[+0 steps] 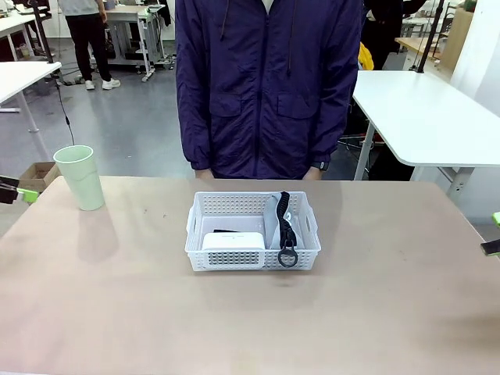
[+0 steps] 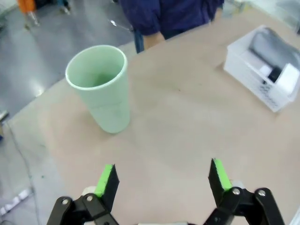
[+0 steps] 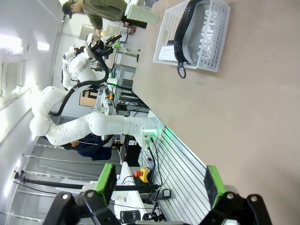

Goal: Efficiently arrange items inside the basket to fit them all.
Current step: Pick up the Reusable plastic cup and place it inside the Organizing basket.

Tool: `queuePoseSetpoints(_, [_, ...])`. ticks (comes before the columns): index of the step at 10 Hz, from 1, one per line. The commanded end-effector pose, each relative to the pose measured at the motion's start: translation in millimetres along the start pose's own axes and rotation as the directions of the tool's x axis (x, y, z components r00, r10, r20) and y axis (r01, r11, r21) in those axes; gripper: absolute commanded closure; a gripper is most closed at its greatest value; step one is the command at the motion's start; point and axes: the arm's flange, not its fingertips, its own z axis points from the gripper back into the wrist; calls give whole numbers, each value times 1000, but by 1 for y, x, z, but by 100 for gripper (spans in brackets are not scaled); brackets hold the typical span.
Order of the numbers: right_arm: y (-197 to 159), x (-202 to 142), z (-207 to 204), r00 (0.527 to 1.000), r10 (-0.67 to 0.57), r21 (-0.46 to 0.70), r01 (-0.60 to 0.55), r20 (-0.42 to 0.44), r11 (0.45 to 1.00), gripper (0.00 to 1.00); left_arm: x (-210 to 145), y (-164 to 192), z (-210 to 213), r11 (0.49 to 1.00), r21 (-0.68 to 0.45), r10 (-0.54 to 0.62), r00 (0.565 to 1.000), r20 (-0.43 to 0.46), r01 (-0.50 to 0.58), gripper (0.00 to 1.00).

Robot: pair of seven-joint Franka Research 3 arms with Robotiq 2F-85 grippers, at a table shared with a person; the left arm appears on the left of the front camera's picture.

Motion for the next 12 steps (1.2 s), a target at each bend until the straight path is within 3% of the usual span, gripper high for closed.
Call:
queuePoseSetpoints(1, [0,-2,2,1000,17,-4,-17,-9,1000,0,5,26,-18,989,-149,-22,992,-127,2,0])
queuePoseSetpoints(2, [0,-2,2,1000,17,-4,-17,-9,1000,0,3,38,-24,981,-194,-20,993,-120,-4,0])
queuePoseSetpoints(6, [0,-2,2,1000,17,-4,-17,-9,1000,0,-24,67,-69,984,-164,38,983,-180,-68,0])
queuePoseSetpoints(8, [0,-2,2,1000,17,-4,-17,-9,1000,0,-33,82,-99,985,-173,-16,990,-141,-9,0])
queuePoseSetpoints(12, [0,-2,2,1000,17,-4,-17,-9,1000,0,-41,112,-133,991,-131,7,997,-82,-18,0])
